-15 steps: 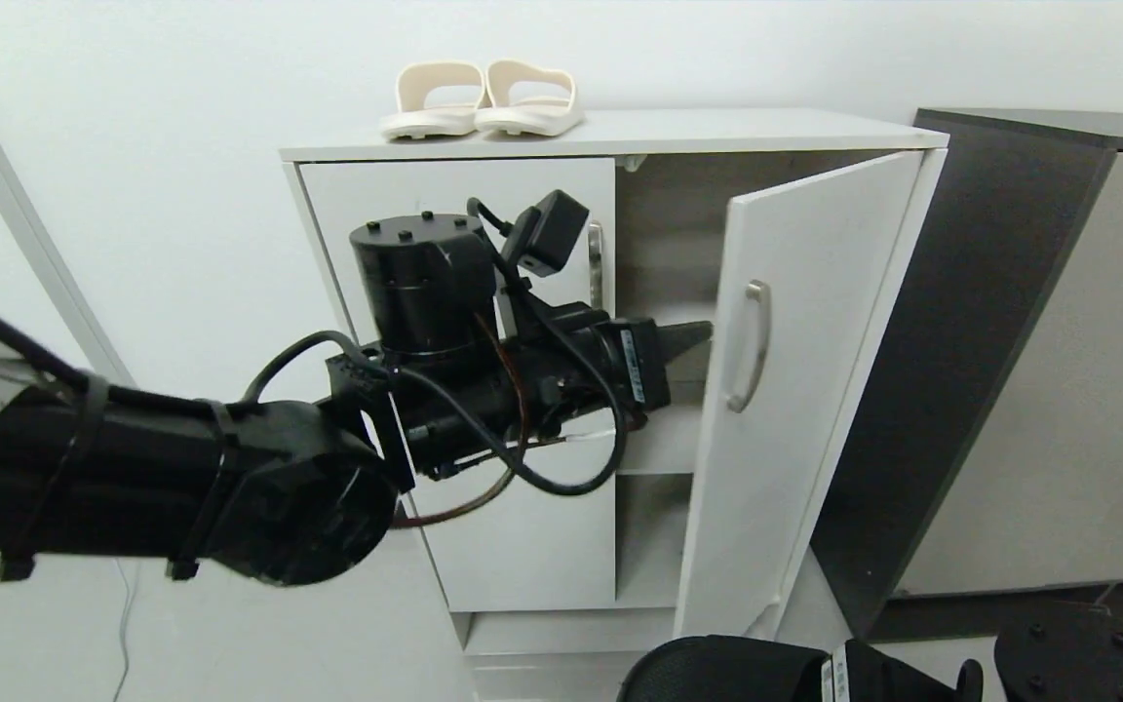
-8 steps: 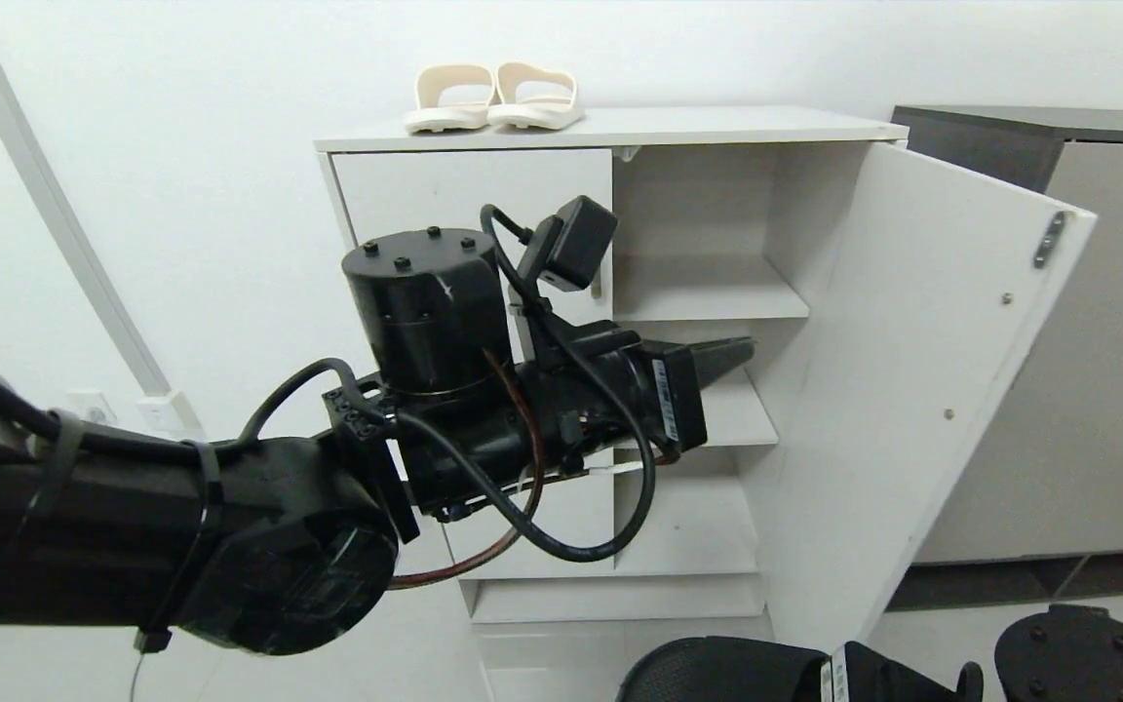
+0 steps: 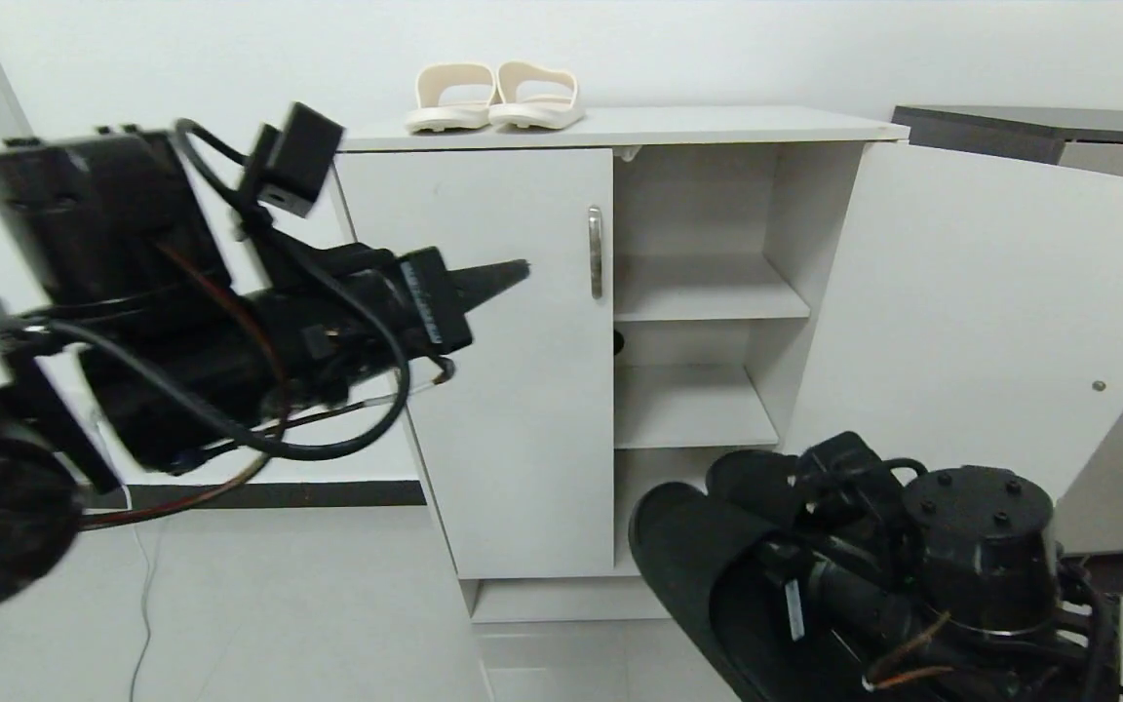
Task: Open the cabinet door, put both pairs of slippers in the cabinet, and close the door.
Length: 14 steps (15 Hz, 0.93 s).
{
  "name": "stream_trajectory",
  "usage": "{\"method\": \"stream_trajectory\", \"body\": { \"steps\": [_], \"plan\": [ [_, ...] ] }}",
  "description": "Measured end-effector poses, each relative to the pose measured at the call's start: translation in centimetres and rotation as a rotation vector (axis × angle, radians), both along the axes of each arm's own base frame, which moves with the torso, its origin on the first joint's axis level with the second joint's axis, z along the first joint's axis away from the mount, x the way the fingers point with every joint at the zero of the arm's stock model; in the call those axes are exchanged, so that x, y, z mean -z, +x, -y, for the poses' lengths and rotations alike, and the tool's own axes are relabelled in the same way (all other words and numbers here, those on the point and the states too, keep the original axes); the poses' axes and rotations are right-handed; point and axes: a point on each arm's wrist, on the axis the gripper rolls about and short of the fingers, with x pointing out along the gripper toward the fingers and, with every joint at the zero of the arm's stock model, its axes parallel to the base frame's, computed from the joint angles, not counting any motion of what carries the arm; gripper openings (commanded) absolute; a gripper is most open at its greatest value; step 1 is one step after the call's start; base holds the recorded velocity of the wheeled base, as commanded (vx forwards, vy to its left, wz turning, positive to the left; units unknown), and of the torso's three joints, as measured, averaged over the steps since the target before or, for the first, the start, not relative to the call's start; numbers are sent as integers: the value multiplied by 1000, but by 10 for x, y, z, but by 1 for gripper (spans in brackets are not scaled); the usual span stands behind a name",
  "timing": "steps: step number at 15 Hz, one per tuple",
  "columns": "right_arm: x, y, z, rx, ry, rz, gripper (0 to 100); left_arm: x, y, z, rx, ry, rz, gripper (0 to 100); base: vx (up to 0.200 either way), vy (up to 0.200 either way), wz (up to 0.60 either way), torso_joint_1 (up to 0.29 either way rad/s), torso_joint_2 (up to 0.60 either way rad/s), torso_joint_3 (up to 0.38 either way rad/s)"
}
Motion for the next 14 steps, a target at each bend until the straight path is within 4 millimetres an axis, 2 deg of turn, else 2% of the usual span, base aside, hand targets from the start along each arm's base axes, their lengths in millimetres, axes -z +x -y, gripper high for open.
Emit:
{"method": "stream_trajectory", "body": {
  "steps": [2, 4, 7, 9, 10, 12, 14],
  "plan": [
    [-1, 18, -12, 142, 34, 21, 0, -13, -36, -34, -128, 33, -27, 0, 0, 0, 0, 0, 0, 0],
    [-3, 37, -19, 257, 40, 60, 0, -20, -81, -66, -281, 93, -32, 0, 0, 0, 0, 0, 0, 0],
    [2, 54, -21, 346, 24, 75, 0, -10, -146, -104, -537, 180, -2, 0, 0, 0, 0, 0, 0, 0],
    [5, 58, -21, 356, 13, 71, 0, 12, -183, -125, -693, 206, 25, 0, 0, 0, 0, 0, 0, 0],
    [7, 59, -21, 360, 8, 68, 0, 30, -200, -133, -783, 215, 29, 0, 0, 0, 0, 0, 0, 0],
    [9, 59, -22, 357, 4, 64, 0, 72, -223, -139, -901, 246, 6, 0, 0, 0, 0, 0, 0, 0],
    [10, 60, -21, 361, 1, 61, 0, 114, -237, -141, -965, 263, -13, 0, 0, 0, 0, 0, 0, 0]
  ]
}}
